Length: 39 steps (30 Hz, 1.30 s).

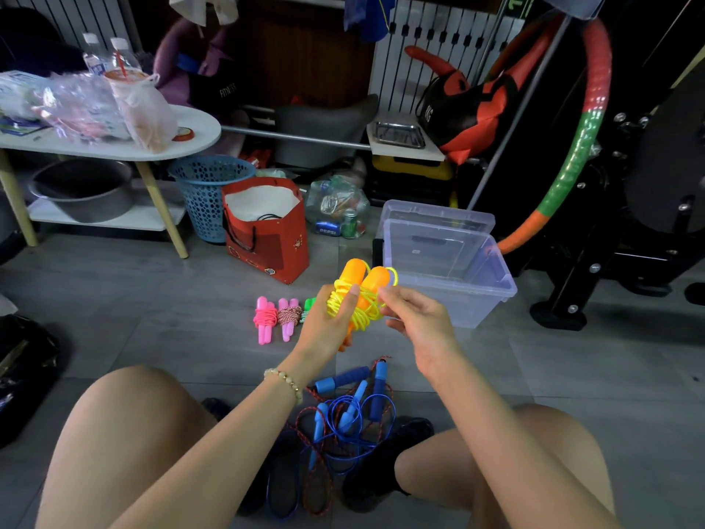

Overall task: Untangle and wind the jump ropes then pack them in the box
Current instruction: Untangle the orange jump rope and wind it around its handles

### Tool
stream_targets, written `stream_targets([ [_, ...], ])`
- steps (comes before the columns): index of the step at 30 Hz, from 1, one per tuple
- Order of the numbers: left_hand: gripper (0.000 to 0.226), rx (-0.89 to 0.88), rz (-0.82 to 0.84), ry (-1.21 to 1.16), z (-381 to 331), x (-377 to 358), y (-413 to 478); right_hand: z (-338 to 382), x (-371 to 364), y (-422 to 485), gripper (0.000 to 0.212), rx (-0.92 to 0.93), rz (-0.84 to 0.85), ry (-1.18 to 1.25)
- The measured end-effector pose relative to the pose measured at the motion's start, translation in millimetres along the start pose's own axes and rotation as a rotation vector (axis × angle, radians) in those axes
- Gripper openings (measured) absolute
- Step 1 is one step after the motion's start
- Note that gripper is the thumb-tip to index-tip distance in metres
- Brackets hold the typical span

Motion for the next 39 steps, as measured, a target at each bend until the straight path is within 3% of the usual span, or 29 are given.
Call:
stream_targets([
  [3,0.036,0.057,-0.065,-0.056,3,2,2,-1,-12,-11,0.004,0.159,0.116,-0.172],
  [6,0.05,0.335,-0.073,-0.351,5,8,10,6,-12,-14,0.004,0.278,0.192,-0.249],
  [9,0.055,0.366,-0.048,-0.408,6,9,15,8,-3,-6,0.005,0.24,0.127,-0.109],
  [13,0.043,0.229,-0.083,-0.257,4,4,17,-5,-5,14,0.01,0.144,-0.03,-0.122],
  [17,0.038,0.202,-0.078,-0.213,13,0,29,-15,-25,47,0.049,-0.046,0.001,-0.15],
  [21,0.035,0.183,-0.04,-0.12,37,0,49,-32,-42,90,0.029,-0.193,0.116,-0.121],
  [24,0.044,0.335,0.057,0.028,78,4,78,-52,-51,135,0.029,-0.241,0.068,-0.11],
  [26,0.046,0.312,0.086,0.202,106,16,101,-68,-55,168,0.024,-0.292,0.045,-0.108],
  [30,0.034,0.28,0.149,0.476,171,37,149,-102,-55,239,0.04,-0.345,-0.024,-0.135],
  [33,0.043,0.331,0.228,0.464,227,49,182,-129,-54,295,0.04,-0.371,-0.047,-0.149],
  [39,0.04,0.17,0.337,0.813,298,44,225,-192,-55,386,0.049,-0.433,-0.076,-0.304],
])
Point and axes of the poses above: each hand's wrist, its own y-axis towards the middle knuckle, its own x-axis out of the back of the hand, z = x × y, the point moved 1 cm from there along y, towards the middle knuckle, and after that the axes turned 11 degrees about -x, right-handed, at the moved point
